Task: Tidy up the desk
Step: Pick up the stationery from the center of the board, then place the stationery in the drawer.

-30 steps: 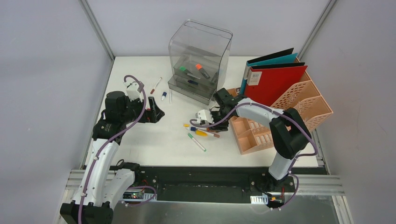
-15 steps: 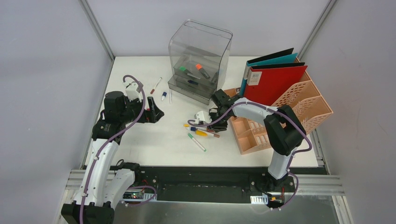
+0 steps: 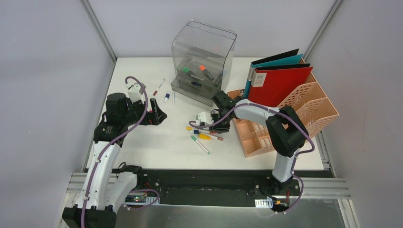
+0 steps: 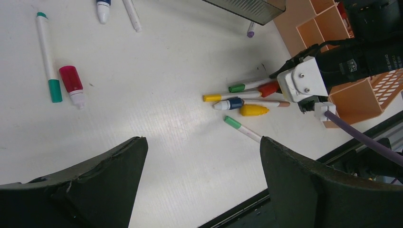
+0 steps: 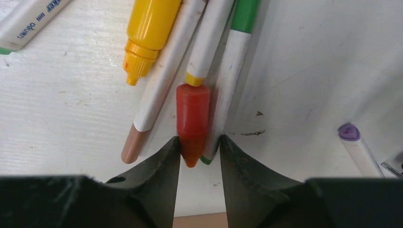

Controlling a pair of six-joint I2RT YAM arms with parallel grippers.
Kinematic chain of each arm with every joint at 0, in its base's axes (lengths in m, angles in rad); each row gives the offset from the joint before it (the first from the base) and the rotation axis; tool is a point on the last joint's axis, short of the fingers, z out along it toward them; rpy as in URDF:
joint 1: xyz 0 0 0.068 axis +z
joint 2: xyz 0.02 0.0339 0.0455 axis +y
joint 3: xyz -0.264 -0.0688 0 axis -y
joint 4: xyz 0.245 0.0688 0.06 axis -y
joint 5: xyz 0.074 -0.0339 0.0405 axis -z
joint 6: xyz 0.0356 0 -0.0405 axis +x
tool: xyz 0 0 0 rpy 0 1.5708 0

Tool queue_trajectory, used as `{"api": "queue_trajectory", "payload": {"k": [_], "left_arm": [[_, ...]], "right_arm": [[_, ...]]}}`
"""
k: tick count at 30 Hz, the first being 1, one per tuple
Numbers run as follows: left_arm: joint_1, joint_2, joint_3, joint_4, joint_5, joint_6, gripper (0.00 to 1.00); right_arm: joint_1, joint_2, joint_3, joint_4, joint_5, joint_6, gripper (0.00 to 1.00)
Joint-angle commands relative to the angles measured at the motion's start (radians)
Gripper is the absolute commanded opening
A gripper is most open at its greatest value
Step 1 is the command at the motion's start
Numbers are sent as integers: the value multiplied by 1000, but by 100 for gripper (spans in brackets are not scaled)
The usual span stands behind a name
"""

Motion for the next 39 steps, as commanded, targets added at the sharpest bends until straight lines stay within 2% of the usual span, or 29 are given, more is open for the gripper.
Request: {"api": "queue_trajectory", "payload": {"k": [1, 6, 10, 26, 31, 39], "left_arm": [[15, -11, -1, 16, 26, 9, 92], [16, -13, -1, 16, 26, 9, 92], [18, -15, -1, 16, 26, 9, 92], [32, -19, -1, 19, 38, 3, 92], [36, -17, -2, 22, 46, 1, 92], [40, -17, -2, 23, 51, -2, 92]], "right_arm": [[9, 28, 25, 18, 36, 32, 36], [7, 26, 60, 5, 42, 83, 11], [7, -5, 69, -5, 38, 99, 0], [5, -60, 148, -120, -15, 150, 0], [5, -69, 231, -124, 5, 256, 0], [7, -40, 441, -133, 120, 424, 0]]}}
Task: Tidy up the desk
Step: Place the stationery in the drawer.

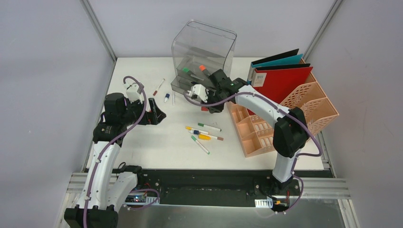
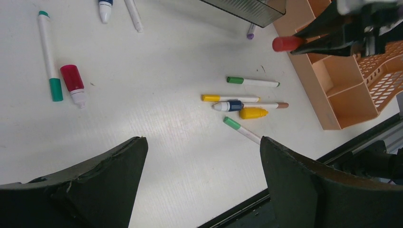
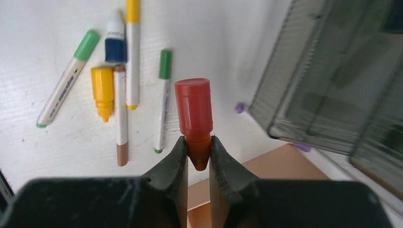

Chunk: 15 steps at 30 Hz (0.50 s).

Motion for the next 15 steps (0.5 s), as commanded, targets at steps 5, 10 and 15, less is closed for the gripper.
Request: {"api": "queue_trajectory", "payload": {"k": [5, 10, 15], "left_arm": [[8, -25, -4, 23, 22, 1, 92], [9, -33, -4, 23, 21, 1, 92], [9, -34, -4, 23, 22, 1, 92]], "right_arm": [[3, 48, 268, 15, 217, 198, 0], [6, 122, 328, 80, 413, 284, 0], [9, 119, 281, 143, 473, 299, 27]]}}
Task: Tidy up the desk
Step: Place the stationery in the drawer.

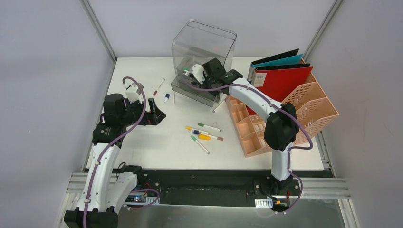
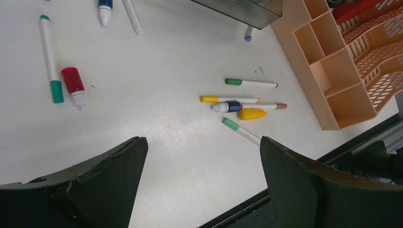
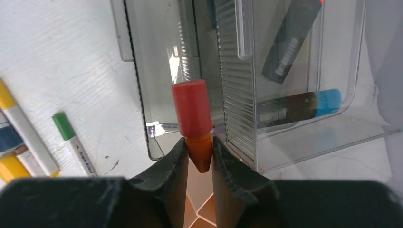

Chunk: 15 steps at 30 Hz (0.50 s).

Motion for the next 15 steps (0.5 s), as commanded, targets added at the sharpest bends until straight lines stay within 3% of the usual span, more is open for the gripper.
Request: {"api": "queue_trajectory", "payload": {"k": [1, 6, 9, 15], "left_arm": [[9, -16, -3, 23, 22, 1, 92], [9, -16, -3, 23, 19, 3, 92], [9, -15, -2, 26, 38, 2, 93], [9, -14, -9, 59, 101, -14, 94]], "right_arm": [[9, -9, -20, 75, 122, 58, 32], [9, -22, -52, 91, 110, 69, 49], [10, -36, -55, 73, 71, 76, 53], [10, -78, -37, -101, -192, 11, 60]]}}
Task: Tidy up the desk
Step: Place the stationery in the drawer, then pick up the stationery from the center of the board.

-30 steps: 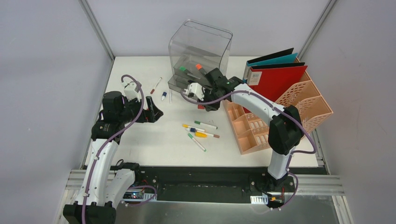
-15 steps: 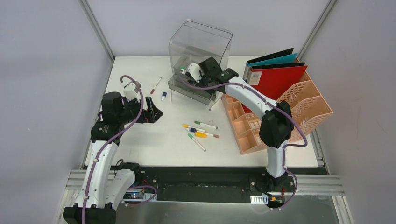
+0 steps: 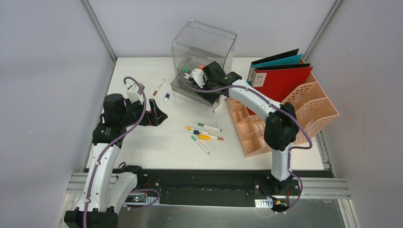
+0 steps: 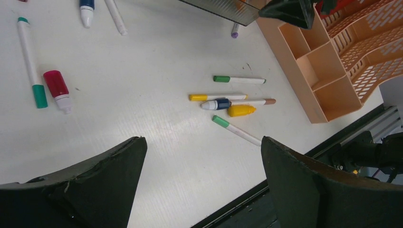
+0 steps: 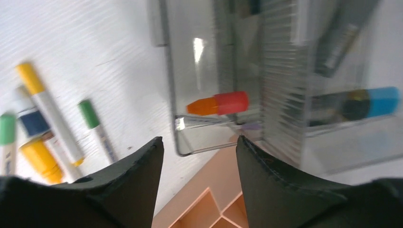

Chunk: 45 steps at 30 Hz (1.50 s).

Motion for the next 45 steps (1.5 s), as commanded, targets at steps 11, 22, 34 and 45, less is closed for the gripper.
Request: {"api": "queue_trajectory", "payload": {"k": [11, 22, 34, 45], "left_arm": [[9, -19, -16, 76, 83, -23, 98], [4, 68, -57, 196, 336, -112, 97], [-456, 219, -45, 85, -242, -176, 90], [-708, 666, 134, 125, -470, 27, 65]], "right_arm": [[-23, -332, -158, -261, -591, -185, 62], [-209, -607, -518, -102, -1015, -264, 71], [-214, -562, -492, -245, -1063, -418, 71], [-214, -580, -494, -266, -1057, -447, 72]]}}
